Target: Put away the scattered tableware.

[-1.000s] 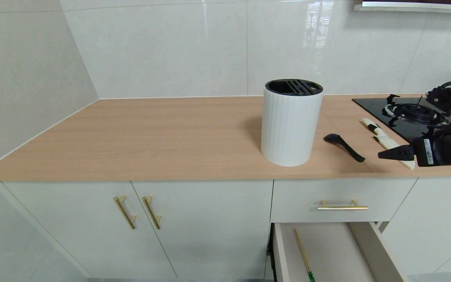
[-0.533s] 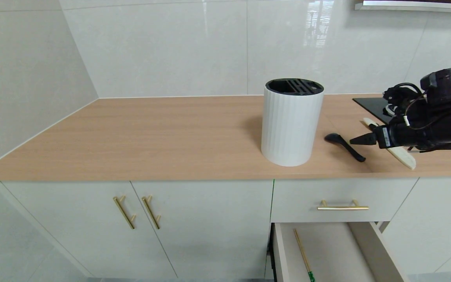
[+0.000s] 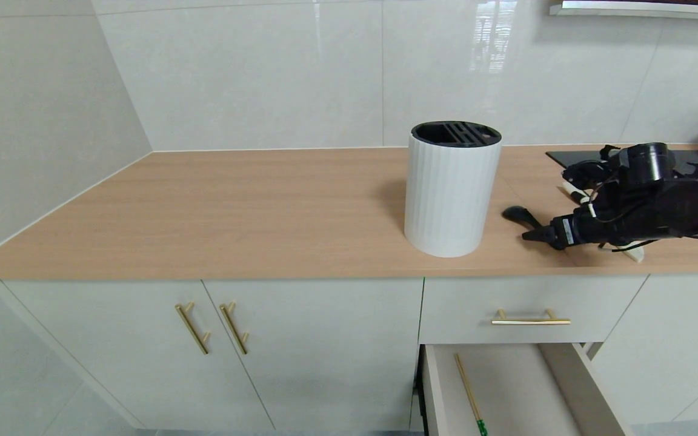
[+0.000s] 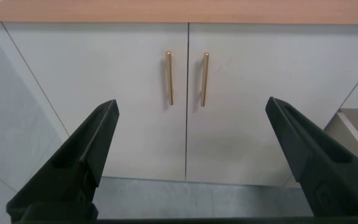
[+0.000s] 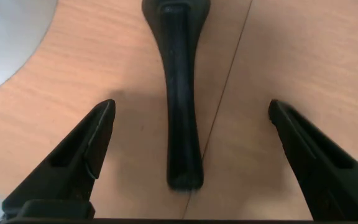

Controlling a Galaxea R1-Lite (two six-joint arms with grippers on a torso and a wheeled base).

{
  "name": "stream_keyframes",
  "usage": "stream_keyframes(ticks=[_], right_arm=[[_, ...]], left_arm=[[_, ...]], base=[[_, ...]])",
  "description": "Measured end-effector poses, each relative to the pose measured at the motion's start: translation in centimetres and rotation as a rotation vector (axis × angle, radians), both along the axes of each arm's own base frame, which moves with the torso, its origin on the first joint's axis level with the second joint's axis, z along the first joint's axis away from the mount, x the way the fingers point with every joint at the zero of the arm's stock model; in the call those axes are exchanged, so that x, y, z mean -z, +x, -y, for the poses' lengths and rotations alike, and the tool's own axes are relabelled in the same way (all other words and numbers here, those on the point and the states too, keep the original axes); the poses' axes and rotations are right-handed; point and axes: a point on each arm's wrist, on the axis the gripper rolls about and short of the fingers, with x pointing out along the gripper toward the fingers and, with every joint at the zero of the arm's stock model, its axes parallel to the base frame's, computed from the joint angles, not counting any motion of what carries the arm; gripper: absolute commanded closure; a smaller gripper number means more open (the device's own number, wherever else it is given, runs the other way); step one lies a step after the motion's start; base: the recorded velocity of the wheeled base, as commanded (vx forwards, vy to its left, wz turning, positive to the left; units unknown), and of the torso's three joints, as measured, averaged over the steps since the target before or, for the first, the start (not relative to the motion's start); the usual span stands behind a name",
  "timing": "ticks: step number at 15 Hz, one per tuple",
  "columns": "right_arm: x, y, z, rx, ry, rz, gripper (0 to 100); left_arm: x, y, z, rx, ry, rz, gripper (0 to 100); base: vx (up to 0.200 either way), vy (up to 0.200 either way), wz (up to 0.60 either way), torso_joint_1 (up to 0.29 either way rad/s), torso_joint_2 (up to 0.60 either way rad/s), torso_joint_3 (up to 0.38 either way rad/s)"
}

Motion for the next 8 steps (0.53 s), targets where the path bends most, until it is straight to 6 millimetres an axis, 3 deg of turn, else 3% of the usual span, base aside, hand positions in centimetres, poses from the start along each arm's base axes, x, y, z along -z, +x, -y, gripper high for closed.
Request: stream_keyframes(ticks=[3,4,8], right_arm=[[0.46,0.39,0.06,0.003,-0.001,0.005,0],[0.58,0.43,0.04,0.004,-0.002,0.002,100],[0.93,0.56,-0.25,-0.001,-0.002,-0.006,100]], left_arm=[[0.0,0.0,0.0,-0.001,0.0,0.0,0],[0.0,0.0,0.0,-0.001,0.0,0.0,0],[0.0,0.0,0.0,-0.001,0.0,0.0,0]], base=[[0.0,0.0,0.0,0.0,0.0,0.0],[0.0,0.0,0.0,0.0,0.0,0.0],[0.0,0.0,0.0,0.0,0.0,0.0]])
